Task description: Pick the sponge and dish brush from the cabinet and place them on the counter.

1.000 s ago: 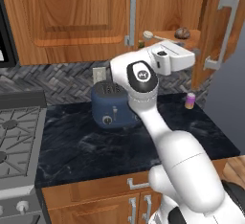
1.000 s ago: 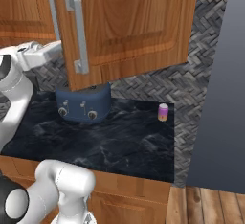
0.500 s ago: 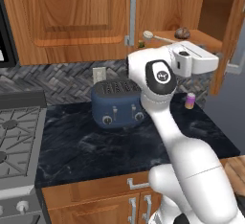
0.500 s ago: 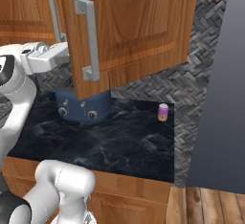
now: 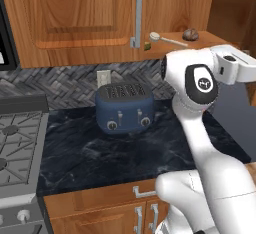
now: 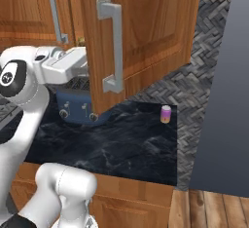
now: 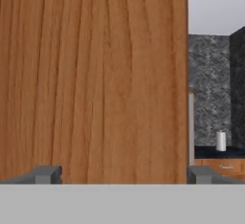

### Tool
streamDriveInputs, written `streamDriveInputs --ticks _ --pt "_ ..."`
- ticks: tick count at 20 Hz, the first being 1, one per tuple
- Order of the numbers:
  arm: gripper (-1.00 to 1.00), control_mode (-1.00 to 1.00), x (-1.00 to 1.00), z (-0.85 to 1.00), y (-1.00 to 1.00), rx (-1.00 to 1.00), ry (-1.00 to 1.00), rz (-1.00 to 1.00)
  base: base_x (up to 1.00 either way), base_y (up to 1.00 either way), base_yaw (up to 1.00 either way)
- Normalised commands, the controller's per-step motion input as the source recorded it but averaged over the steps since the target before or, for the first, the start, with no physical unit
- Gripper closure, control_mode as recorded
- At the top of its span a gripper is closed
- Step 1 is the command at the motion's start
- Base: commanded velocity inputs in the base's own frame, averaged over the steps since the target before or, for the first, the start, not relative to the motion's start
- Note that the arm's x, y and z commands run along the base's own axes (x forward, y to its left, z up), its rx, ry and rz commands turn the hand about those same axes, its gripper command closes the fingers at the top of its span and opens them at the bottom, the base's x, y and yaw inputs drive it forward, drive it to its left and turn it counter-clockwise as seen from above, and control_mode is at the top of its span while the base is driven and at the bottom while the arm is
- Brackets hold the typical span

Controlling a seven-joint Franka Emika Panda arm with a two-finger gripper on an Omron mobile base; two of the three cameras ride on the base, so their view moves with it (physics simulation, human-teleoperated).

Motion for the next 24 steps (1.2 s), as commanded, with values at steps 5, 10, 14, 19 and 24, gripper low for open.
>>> streamDriveInputs --ticks 5,10,14,19,24 --pt "-1.00 -1.00 0.00 0.00 -0.86 0.00 0.00 0.00 0.00 0.00 0.00" --pt "-1.00 -1.00 0.00 -0.01 -0.81 0.00 0.01 -0.01 0.00 0.00 0.00" --pt "-1.00 -1.00 0.00 -0.02 -0.63 0.00 0.00 -0.02 0.00 0.00 0.00" --pt "-1.00 -1.00 -0.01 0.00 -0.11 0.00 0.00 -0.01 0.00 0.00 0.00" --pt "-1.00 -1.00 -0.28 0.00 0.33 0.00 0.00 0.01 0.00 0.00 0.00"
